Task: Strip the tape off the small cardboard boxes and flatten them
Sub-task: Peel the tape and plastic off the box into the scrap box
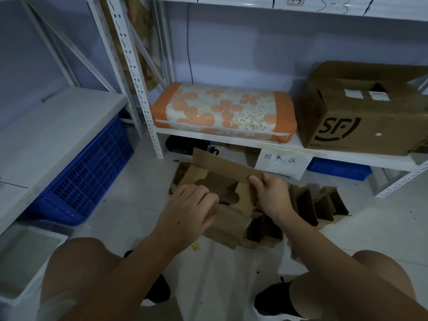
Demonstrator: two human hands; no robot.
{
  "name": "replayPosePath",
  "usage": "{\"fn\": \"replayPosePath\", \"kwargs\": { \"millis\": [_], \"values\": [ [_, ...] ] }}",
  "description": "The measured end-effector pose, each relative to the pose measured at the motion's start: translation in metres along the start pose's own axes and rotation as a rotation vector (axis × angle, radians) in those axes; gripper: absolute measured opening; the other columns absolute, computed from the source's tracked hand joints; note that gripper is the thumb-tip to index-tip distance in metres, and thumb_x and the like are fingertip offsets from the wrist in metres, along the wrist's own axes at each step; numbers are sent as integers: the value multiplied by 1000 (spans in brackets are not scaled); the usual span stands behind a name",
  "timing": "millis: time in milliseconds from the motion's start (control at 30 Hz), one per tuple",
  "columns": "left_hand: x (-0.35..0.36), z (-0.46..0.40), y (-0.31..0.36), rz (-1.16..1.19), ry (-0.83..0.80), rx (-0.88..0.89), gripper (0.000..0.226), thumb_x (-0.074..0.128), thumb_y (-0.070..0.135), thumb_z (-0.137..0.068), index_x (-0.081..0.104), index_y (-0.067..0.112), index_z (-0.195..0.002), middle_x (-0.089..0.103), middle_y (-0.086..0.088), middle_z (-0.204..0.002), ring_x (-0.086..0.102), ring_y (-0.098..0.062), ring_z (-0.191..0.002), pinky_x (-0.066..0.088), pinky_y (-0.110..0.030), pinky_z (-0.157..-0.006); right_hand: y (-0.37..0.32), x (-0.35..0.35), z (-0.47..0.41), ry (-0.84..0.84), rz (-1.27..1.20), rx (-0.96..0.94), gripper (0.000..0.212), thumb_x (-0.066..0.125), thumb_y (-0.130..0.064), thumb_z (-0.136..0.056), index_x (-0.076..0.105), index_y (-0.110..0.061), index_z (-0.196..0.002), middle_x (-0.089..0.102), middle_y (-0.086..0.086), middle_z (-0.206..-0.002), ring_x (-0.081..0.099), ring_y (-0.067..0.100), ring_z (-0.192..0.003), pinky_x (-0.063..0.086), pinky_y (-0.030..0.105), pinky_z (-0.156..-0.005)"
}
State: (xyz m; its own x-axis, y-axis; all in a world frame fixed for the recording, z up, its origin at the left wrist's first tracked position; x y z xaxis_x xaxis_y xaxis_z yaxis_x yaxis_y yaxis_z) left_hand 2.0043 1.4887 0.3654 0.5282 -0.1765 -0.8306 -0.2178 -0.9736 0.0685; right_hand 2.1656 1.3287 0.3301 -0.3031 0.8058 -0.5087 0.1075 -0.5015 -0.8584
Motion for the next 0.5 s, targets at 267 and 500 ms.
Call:
{"fn": "replayPosePath", "kwargs": {
  "millis": [267, 500],
  "values": [
    [-12, 20, 2, -21, 235, 21, 28, 75, -4, -82, 56, 10, -66, 58, -5, -77, 55, -22, -71, 47, -30, -61, 8, -8, -7, 82, -110, 140, 17, 56, -37, -103, 60, -31, -87, 70, 3, -92, 67, 21, -87, 59, 52, -85],
    [19, 18, 2, 92, -42, -37, 25, 75, 37, -89, 69, 16, -78, 63, 6, -88, 58, -13, -85, 48, -26, -62, 9, -16, -16, 83, -42, 167, 13, 55, -38, -103, 59, -29, -95, 66, 1, -92, 65, 21, -88, 59, 50, -85]
  ]
}}
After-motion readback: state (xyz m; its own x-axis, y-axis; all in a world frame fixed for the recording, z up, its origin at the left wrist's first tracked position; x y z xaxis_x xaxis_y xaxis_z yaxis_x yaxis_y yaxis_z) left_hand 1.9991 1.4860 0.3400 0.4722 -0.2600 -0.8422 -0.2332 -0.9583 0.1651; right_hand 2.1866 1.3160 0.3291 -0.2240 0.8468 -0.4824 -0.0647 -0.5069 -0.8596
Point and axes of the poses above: each hand's wrist, its own z-axis away from the middle knuckle, its own x-axis out of the palm, y = z × x, the point moved 7 cm from there along -z, towards the middle knuckle
